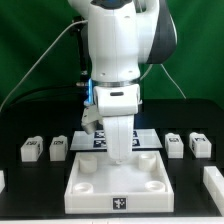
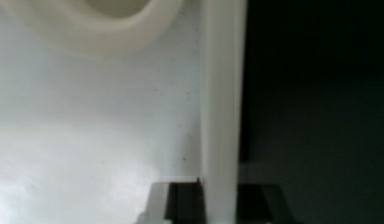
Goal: Assemble one leg
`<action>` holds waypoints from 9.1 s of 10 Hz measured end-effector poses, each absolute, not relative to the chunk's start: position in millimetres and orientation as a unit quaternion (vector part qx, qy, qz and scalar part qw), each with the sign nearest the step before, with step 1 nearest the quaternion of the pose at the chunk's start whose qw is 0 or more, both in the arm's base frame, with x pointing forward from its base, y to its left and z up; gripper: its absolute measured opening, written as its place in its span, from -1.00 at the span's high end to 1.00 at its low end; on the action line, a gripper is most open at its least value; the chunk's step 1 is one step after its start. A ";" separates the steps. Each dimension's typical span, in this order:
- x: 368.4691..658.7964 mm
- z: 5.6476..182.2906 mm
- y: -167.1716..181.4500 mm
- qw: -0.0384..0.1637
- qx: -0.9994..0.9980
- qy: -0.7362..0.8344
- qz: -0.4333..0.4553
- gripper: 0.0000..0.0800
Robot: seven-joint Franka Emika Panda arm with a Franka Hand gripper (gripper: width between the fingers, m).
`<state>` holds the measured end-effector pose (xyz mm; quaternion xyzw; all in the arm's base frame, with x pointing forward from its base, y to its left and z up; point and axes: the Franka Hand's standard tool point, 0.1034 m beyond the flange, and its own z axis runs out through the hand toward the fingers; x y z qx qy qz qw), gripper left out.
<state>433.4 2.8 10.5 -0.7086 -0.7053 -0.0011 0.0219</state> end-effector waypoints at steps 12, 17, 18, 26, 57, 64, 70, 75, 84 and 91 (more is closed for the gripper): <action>489.4 10.0 69.7 0.028 -0.718 -0.695 -0.028 0.85; 489.2 9.6 68.4 0.029 -0.720 -0.693 -0.028 0.17; 489.3 9.6 68.1 0.029 -0.720 -0.693 -0.028 -0.29; 489.5 9.6 66.2 0.028 -0.721 -0.691 -0.028 -0.62; 403.2 31.8 186.5 -0.008 -0.917 -0.007 0.398 -0.62; 384.5 10.5 191.8 -0.017 -0.914 0.001 0.404 -0.62; 384.6 10.5 191.6 -0.017 -0.914 0.001 0.404 0.27; 384.6 10.5 191.6 -0.017 -0.914 0.001 0.404 0.27; 448.2 117.5 167.1 0.005 -0.988 -0.026 0.154 0.27; 529.7 164.1 131.6 0.034 -0.981 -0.065 -0.182 0.27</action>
Offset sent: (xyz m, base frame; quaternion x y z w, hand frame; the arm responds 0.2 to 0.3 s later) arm 0.0328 0.0462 -0.0063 0.0060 0.0201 0.0238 0.9995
